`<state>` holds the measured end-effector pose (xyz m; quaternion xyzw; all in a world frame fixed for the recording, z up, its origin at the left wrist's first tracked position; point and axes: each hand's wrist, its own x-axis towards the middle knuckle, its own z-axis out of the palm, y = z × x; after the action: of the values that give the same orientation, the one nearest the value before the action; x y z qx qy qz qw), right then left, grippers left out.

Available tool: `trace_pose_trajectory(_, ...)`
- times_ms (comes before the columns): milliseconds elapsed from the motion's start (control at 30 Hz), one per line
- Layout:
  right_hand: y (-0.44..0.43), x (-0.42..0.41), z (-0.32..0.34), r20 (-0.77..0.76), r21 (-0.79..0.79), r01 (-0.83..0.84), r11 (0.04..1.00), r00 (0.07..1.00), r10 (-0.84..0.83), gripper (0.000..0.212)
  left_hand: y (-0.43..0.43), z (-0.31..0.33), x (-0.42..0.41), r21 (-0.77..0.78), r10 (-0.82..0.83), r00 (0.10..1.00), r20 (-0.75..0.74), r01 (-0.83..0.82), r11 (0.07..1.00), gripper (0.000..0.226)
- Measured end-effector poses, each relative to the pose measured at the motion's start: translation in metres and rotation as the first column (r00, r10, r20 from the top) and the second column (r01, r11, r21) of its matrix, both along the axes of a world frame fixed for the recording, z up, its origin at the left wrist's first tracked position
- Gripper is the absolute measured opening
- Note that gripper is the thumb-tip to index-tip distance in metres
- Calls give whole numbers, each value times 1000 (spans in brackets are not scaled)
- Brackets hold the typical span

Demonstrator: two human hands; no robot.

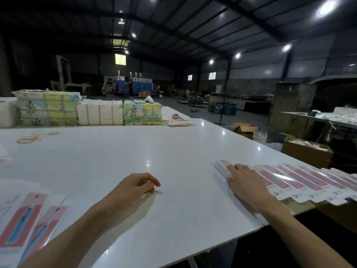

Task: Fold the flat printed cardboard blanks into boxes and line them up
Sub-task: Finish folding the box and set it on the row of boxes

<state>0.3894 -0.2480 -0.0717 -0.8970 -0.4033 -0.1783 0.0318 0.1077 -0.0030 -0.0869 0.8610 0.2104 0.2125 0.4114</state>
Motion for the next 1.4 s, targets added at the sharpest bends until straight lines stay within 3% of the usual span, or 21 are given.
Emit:
trace_pose_trajectory(200,32,-24,19,37,59,-87,994,996,85,43,-1,1,-3,40,6,999,-35,-4,999,29)
trace_pose_trajectory(333,108,-70,34,111,149,-296,944,953,281,29,-8,5,-7,67,113,978,178,-127,990,30)
trace_pose_trajectory(433,157,-108,32,95,221,-412,884,911,401,22,-9,12,-10,272,220,920,324,-313,910,22)
trace_pose_trajectory(567,181,-132,-1,0,226,-462,858,880,474,20,-12,20,-18,502,266,907,325,-404,765,14)
trace_pose_trajectory(667,180,-122,-16,-62,227,-488,843,857,512,17,-9,42,-25,651,341,909,238,-410,639,13)
trace_pose_trajectory(733,181,-115,-19,-85,245,-493,835,847,525,16,-6,66,-35,673,465,881,81,-393,627,16)
trace_pose_trajectory(800,182,-113,-22,-129,269,-499,824,829,544,15,2,90,-54,669,597,794,-117,-381,638,18)
trace_pose_trajectory(900,183,-109,-23,-203,326,-495,806,796,571,16,12,118,-93,583,650,594,-474,-341,737,18)
trace_pose_trajectory(967,183,-108,-23,-232,365,-489,792,776,586,16,13,127,-119,554,632,397,-666,-304,775,35)
trace_pose_trajectory(1033,184,-108,-23,-254,399,-482,780,760,599,16,14,125,-140,608,655,195,-730,-254,753,63)
trace_pose_trajectory(1100,184,-108,-24,-258,419,-476,774,754,604,18,18,112,-155,633,672,81,-736,-272,725,84)
trace_pose_trajectory(1167,183,-109,-23,-261,430,-476,767,747,611,19,21,96,-164,666,701,44,-712,-275,693,84)
trace_pose_trajectory(1233,181,-110,-22,-270,442,-477,759,737,620,19,26,88,-170,694,735,64,-675,-284,662,79)
trace_pose_trajectory(1400,176,-111,-18,-286,455,-477,752,721,631,19,41,86,-178,584,667,84,-740,-411,700,95)
